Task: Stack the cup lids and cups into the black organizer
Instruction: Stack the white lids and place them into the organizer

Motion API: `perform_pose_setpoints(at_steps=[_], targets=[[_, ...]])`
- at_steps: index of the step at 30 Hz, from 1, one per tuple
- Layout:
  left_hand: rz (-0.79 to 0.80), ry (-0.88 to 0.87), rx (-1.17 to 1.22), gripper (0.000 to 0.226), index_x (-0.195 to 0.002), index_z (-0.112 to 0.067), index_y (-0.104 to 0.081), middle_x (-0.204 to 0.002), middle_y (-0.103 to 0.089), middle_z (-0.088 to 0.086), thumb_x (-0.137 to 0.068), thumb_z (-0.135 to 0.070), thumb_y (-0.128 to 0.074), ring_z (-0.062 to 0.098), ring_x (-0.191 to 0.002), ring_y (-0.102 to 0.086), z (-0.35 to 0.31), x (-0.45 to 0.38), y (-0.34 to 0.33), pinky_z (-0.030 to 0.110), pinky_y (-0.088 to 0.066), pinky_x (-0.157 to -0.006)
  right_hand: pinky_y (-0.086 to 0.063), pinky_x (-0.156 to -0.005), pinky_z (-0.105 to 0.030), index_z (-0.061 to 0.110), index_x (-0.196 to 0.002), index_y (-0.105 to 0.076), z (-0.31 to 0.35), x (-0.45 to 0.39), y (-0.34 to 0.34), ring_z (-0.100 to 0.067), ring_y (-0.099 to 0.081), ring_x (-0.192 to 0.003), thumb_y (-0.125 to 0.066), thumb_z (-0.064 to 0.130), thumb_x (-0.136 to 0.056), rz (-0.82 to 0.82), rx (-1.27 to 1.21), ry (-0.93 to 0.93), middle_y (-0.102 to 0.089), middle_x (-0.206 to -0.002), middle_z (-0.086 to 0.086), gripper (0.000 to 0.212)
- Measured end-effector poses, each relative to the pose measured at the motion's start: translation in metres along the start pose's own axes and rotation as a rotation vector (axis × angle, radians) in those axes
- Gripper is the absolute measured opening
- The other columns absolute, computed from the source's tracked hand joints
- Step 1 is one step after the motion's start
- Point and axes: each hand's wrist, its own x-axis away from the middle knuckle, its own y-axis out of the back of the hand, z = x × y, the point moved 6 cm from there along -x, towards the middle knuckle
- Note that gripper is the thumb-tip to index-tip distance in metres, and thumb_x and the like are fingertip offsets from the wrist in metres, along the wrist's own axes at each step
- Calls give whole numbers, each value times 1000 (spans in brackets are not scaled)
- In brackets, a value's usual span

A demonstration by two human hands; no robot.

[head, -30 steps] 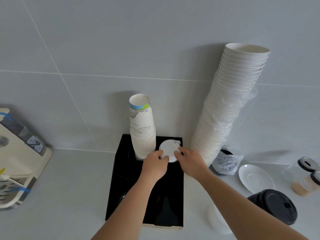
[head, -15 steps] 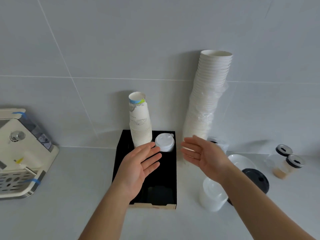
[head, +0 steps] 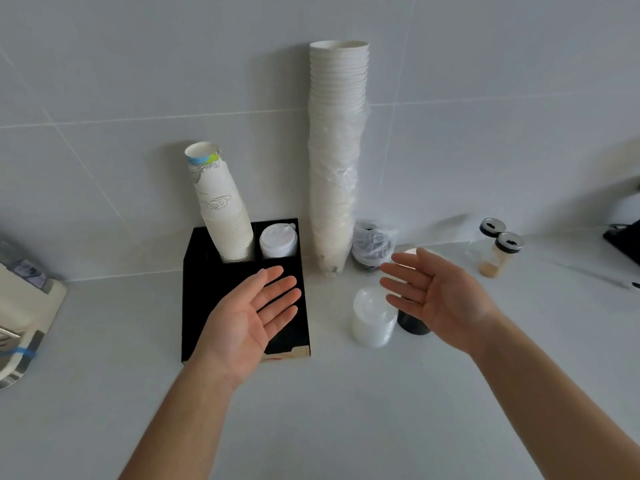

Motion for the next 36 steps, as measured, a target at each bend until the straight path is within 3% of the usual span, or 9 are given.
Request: perform_pose_setpoints(at_steps=[4, 10, 19, 23, 25, 28, 30, 32, 36], targets=[[-4, 61, -61, 27, -112, -10, -67, -108, -74, 12, -97, -28, -51, 25, -101, -70, 23, -6, -15, 38, -53, -88, -55, -88, -40, 9, -111, -70, -3, 9, 31, -27, -73, -105, -51, 31, -101, -44, -19, 0, -78, -111, -11, 31], [2, 123, -192, 21, -105, -11, -67, -96, -74, 8, -96, -24, -53, 20, -87, -72, 61, -26, -31, 37, -52, -87, -55, -88, -39, 10, -112, -70, -31, 12, 76, -25, -73, -101, -54, 30, -99, -133, -26, -47, -79, -107, -9, 29], [-51, 227, -438, 18, -109, -15, -64, -107, -67, 6, -93, -24, -61, 21, -104, -64, 114, -71, -22, 34, -48, -88, -52, -97, -43, 10, -119, -65, -95, -15, 106, -25, -65, -113, -62, 26, -97, -224, 59, -177, -67, -125, -8, 28], [-28, 280, -573, 4, -96, -26, -62, -114, -64, 4, -93, -28, -62, 18, -111, -60, 134, -92, -23, 33, -46, -93, -51, -101, -43, 24, -103, -62, -120, -28, 100, -26, -58, -122, -66, 26, -95, -218, 110, -250, -62, -129, -2, 8], [-22, 300, -603, 3, -94, -27, -62, -116, -63, 3, -92, -29, -63, 17, -112, -57, 142, -104, -25, 33, -45, -94, -49, -105, -45, 24, -110, -63, -131, -37, 98, -25, -56, -125, -67, 28, -94, -222, 108, -273, -60, -131, -1, 16], [-31, 325, -652, 4, -89, -29, -63, -113, -62, 2, -89, -31, -66, 16, -107, -56, 154, -121, -26, 34, -44, -94, -49, -104, -43, 18, -141, -52, -142, -51, 91, -21, -53, -124, -67, 34, -93, -224, 120, -287, -56, -135, 1, 53], [-43, 347, -669, 8, -85, -27, -62, -110, -60, 2, -87, -32, -67, 17, -102, -55, 161, -132, -25, 35, -44, -95, -48, -103, -40, 17, -147, -46, -147, -59, 87, -18, -51, -123, -69, 36, -92, -225, 124, -290, -54, -138, 1, 63], [-47, 359, -674, 12, -93, -25, -63, -113, -58, 1, -86, -33, -68, 17, -102, -53, 167, -141, -25, 36, -44, -97, -47, -104, -39, 19, -150, -44, -150, -68, 86, -17, -51, -124, -71, 39, -90, -247, 125, -286, -51, -144, 0, 69], [-13, 412, -710, 67, -139, -19, -51, -138, -52, 0, -80, -43, -71, 21, -125, -50, 180, -153, -25, 40, -39, -109, -46, -108, -42, 22, -150, -44, -154, -84, 85, -18, -49, -122, -72, 44, -87, -277, 121, -278, -49, -145, 0, 73]])
